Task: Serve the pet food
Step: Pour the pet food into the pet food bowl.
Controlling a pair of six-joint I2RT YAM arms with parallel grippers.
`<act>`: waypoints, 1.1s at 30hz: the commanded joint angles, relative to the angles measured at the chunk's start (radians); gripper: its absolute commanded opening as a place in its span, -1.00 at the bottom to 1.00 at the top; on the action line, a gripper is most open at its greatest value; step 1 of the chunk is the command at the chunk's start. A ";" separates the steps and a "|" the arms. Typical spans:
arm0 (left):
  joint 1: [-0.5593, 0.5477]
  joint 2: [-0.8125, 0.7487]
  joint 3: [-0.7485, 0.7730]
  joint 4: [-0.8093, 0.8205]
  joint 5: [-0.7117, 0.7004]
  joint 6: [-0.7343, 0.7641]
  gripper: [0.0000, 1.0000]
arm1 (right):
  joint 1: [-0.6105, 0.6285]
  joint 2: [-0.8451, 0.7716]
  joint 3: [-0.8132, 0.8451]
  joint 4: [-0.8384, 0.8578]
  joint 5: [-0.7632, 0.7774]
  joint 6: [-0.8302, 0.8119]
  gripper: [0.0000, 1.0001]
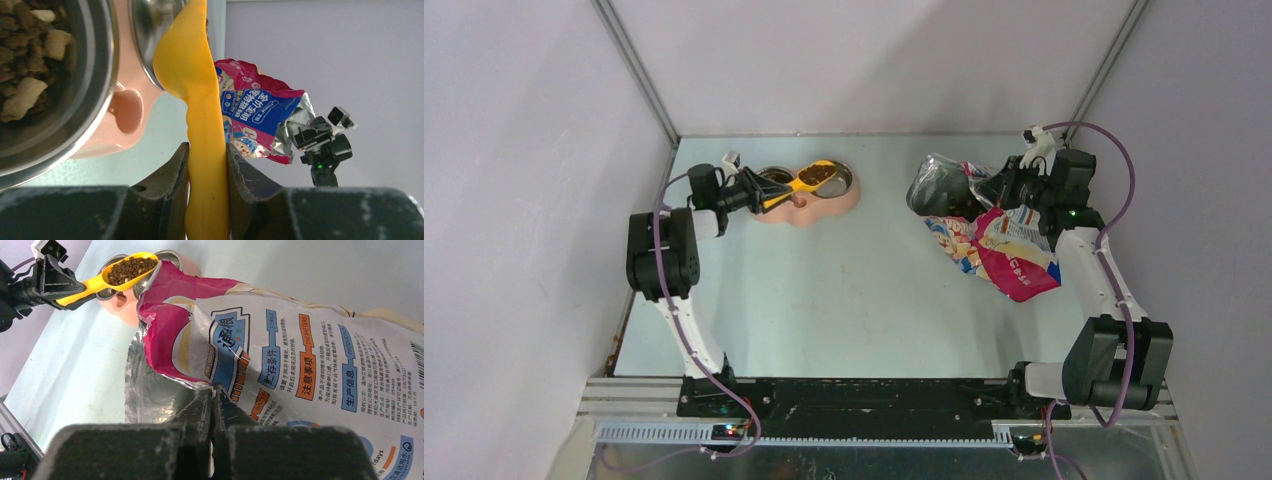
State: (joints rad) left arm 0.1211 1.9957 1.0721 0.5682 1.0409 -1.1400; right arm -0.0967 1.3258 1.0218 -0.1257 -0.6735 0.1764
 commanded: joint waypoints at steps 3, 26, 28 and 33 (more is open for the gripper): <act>0.003 -0.034 0.061 -0.165 -0.039 0.153 -1.00 | -0.021 0.006 0.010 0.001 0.065 -0.020 -1.00; -0.041 -0.080 0.261 -0.740 -0.195 0.490 -1.00 | -0.023 -0.007 0.010 0.001 0.052 -0.018 -1.00; -0.046 -0.079 0.273 -0.767 -0.205 0.502 -1.00 | -0.023 -0.009 0.011 0.000 0.051 -0.017 -1.00; -0.060 -0.077 0.332 -0.858 -0.250 0.548 -1.00 | -0.023 -0.010 0.010 -0.001 0.049 -0.017 -1.00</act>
State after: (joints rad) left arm 0.0776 1.9549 1.3567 -0.1528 0.8680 -0.6708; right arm -0.0986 1.3258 1.0218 -0.1249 -0.6746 0.1761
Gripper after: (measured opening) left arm 0.299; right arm 0.008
